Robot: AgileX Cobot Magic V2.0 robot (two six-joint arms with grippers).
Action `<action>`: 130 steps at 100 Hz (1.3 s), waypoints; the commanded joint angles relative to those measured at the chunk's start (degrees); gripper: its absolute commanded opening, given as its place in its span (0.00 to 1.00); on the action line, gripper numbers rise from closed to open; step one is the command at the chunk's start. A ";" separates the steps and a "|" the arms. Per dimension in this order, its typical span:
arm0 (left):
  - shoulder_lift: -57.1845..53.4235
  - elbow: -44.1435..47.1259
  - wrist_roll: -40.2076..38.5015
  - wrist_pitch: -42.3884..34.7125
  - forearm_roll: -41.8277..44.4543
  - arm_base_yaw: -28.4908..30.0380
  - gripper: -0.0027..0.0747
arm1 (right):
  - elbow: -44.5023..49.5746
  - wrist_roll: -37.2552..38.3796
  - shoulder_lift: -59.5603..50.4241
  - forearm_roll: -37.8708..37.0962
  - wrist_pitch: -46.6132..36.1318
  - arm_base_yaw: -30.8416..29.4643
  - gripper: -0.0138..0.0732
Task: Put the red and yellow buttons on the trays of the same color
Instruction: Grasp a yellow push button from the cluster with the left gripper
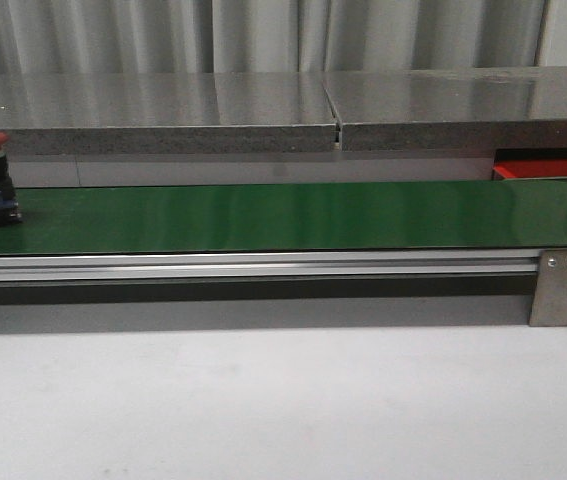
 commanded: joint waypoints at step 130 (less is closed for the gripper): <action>-2.87 -2.06 -1.18 -3.85 -1.55 2.96 0.01 | -1.52 -0.34 -0.43 0.48 -3.30 0.06 0.08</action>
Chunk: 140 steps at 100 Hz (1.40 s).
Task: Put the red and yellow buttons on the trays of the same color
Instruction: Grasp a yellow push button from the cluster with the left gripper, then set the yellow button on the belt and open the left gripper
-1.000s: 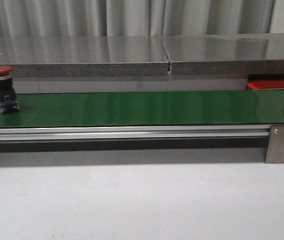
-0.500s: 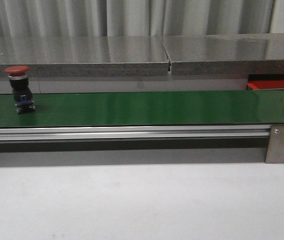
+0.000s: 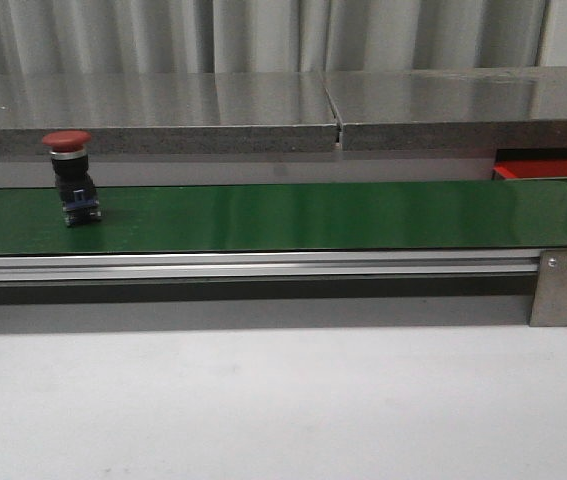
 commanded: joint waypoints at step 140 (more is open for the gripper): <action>-26.05 17.71 2.57 0.82 -6.05 -17.43 0.01 | -1.52 -0.34 -0.43 0.48 -3.30 0.06 0.08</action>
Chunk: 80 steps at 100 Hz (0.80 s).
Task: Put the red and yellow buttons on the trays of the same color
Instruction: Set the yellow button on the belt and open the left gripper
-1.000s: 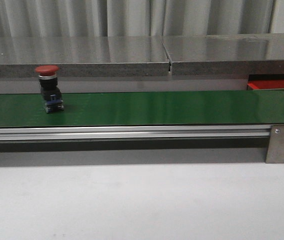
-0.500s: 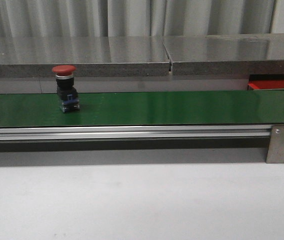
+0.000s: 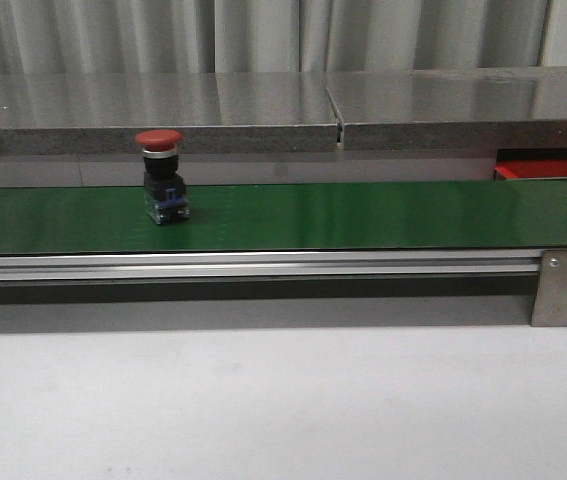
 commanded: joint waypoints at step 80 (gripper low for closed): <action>-3.46 -2.06 4.42 -3.11 -5.74 -2.30 0.80 | -1.52 -0.34 -0.43 0.48 -3.30 0.06 0.08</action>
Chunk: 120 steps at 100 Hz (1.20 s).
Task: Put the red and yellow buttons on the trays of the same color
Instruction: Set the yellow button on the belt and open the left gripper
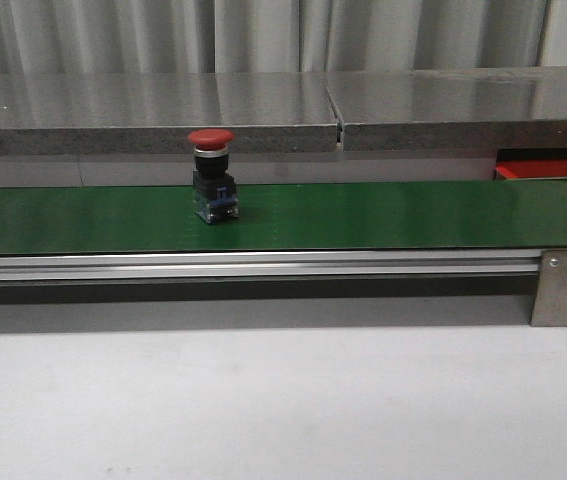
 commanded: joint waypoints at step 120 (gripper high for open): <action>-47.82 27.24 4.09 -24.13 -1.19 -19.78 0.79 | -1.52 -0.34 -0.43 0.48 -3.30 0.06 0.08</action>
